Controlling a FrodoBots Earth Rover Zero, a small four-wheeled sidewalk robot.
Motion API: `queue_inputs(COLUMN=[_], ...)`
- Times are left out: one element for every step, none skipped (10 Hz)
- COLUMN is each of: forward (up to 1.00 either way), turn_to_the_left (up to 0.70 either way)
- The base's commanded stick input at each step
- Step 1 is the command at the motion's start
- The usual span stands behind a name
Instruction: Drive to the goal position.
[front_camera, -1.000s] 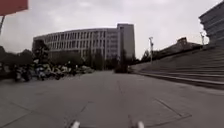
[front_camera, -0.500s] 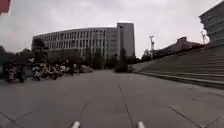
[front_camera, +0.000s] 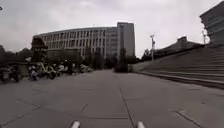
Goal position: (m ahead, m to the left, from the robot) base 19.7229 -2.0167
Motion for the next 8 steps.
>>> queue_inputs(forward=[0.6,0.6,0.6,0.6,0.6,0.6,0.6,0.6], turn_to_the_left=[0.0,0.0,0.0,0.0,0.0,0.0,0.0,0.0])
